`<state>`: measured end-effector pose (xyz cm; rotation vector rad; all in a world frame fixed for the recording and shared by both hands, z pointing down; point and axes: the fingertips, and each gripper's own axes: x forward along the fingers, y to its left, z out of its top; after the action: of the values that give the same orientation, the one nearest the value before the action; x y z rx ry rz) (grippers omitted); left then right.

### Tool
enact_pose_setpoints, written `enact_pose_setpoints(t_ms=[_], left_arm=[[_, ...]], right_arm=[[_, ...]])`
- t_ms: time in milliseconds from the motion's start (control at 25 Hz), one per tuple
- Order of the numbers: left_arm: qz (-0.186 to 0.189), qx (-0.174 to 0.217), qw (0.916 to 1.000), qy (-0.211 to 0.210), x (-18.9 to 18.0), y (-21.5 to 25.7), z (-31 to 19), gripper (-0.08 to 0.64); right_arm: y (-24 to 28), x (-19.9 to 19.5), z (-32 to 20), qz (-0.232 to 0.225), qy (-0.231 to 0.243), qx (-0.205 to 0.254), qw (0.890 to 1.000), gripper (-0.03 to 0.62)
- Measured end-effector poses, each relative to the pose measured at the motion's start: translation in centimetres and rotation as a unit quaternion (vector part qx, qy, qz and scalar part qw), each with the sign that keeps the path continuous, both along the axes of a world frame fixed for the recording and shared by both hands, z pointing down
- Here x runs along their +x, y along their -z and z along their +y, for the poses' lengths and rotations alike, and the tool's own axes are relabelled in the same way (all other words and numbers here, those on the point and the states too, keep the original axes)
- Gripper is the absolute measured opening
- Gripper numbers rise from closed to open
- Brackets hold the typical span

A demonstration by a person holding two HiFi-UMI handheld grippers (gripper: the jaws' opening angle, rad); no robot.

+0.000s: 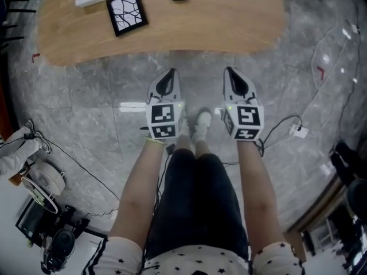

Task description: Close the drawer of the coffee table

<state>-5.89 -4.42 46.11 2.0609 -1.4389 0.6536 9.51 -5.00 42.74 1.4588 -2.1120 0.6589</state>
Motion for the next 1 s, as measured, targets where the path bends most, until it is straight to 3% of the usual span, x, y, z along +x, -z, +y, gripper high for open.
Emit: enact_pose_setpoints(t_ms=[600, 1000], left_arm=[[0.027, 0.011, 0.9995, 0.016, 0.0, 14.2, 4.3, 0.006], [0.031, 0.022, 0.9992, -0.012, 0.0, 20.9, 7.0, 0.006]], right_arm=[[13.7, -2.8, 4.9, -0.037, 0.005, 0.016, 0.999, 0.006], [20.4, -3.3, 6.7, -0.025, 0.019, 0.025, 0.999, 0.006]])
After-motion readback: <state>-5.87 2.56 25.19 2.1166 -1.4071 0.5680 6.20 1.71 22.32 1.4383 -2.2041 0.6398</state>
